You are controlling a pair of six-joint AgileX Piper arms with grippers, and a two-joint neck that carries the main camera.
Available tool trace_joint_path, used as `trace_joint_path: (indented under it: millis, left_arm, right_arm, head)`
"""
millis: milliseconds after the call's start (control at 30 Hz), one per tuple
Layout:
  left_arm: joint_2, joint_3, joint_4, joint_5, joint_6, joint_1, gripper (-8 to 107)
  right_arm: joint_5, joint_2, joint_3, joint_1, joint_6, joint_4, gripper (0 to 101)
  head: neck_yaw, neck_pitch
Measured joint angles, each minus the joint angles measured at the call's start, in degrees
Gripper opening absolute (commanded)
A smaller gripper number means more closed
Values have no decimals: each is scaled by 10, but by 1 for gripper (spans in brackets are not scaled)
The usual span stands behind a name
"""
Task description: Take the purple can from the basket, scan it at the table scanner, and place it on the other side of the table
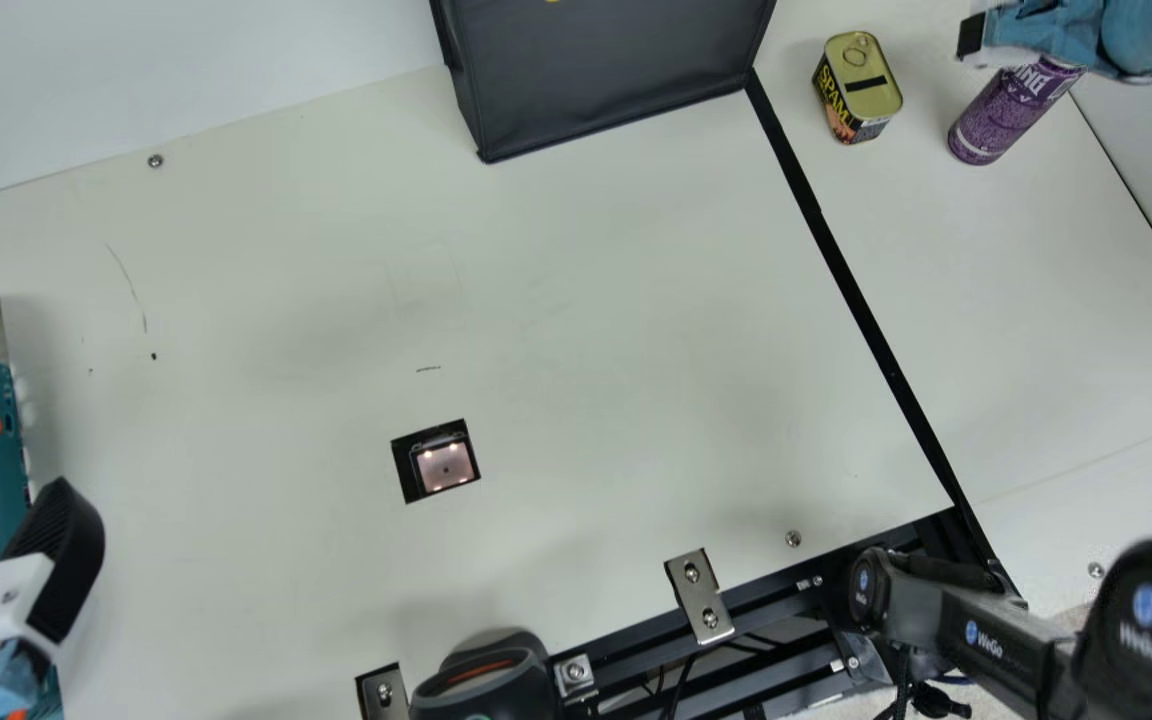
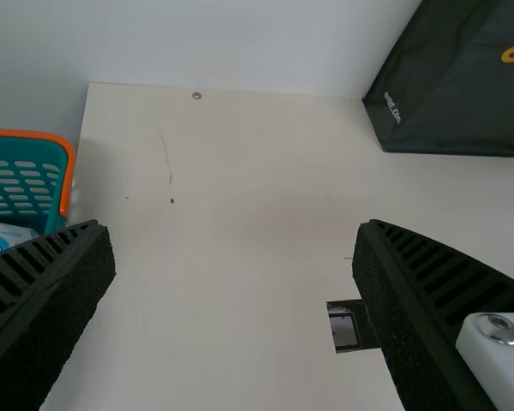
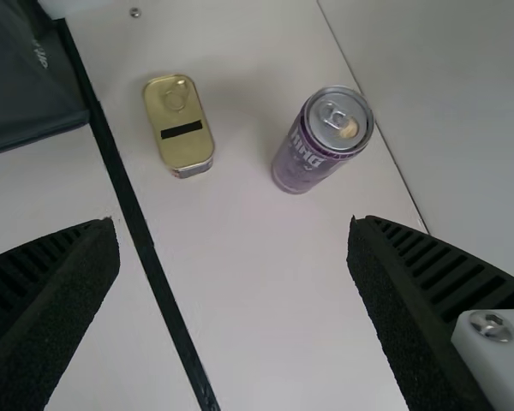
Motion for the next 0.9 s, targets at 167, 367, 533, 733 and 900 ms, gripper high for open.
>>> trace_joint_path:
  millis: [167,367,533,733,900]
  left_arm:
    - [12,-30,17,28,16,25,90]
    - [32,-93,39,91,44,70,90]
    - [44,-141,56,139,62,101,90]
    - [44,-146,56,144,62,102,90]
    - [44,-146,56,144,62,102,90]
  right_arm:
    - [9,-36,18,30,6,-1,95]
    - [18,-94,44,82,15,-4,95]
    - [25,-144,65,126,22,-1,95]
    - [33,-202,91,177,30,-2,95]
    - [41,-255,113,223,39,-3,95]
  head:
    - [28,0]
    - [105,0]
    - [172,0]
    - [197,0]
    - [198,0]
